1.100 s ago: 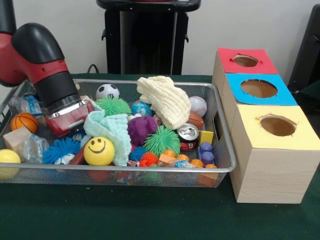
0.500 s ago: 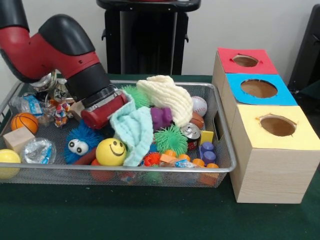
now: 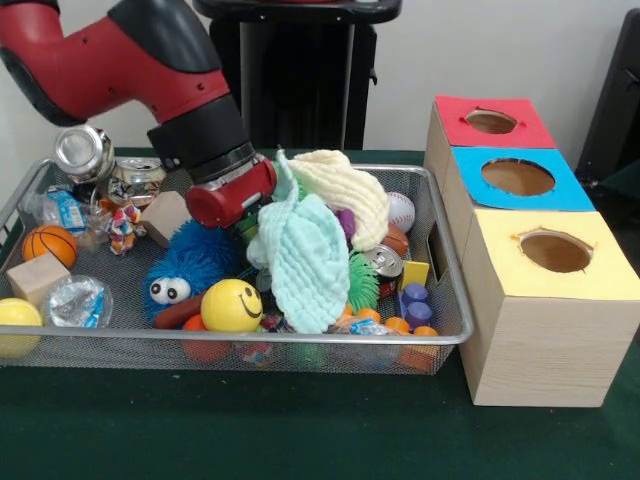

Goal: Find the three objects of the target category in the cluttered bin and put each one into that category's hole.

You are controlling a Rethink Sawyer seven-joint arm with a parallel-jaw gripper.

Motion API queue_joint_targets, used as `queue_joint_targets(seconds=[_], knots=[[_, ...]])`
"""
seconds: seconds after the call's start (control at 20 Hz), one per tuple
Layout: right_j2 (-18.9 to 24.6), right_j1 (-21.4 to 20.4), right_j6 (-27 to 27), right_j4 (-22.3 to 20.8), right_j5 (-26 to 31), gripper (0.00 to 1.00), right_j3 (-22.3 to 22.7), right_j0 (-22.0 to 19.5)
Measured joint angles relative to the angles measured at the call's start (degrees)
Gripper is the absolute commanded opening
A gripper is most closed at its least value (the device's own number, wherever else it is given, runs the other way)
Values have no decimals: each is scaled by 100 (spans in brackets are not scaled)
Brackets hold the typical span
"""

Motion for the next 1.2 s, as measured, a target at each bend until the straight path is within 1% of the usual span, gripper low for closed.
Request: queue_joint_targets(seconds=[0.1, 0.2, 0.25, 0.3, 0.35, 0.45, 0.5, 0.6, 0.7, 0.9, 1.2], knots=[[-155, -241, 1, 1, -85, 100, 60, 198], [-462, -555, 5, -21, -255, 100, 106, 562], [-607, -665, 13, -42, -343, 100, 111, 727], [-670, -710, 16, -54, -377, 100, 113, 799], [-969, -912, 32, -93, -557, 100, 118, 1144], [-1205, -1074, 39, -121, -676, 100, 129, 1427], [-1404, -1214, 43, -138, -761, 100, 147, 1663], [-1662, -1397, 45, -135, -829, 100, 174, 1970], [-2074, -1636, 48, -136, -844, 100, 195, 2434], [-2853, -1892, 49, -165, -846, 100, 199, 3257], [-3503, -2129, 49, -221, -808, 100, 228, 3867]])
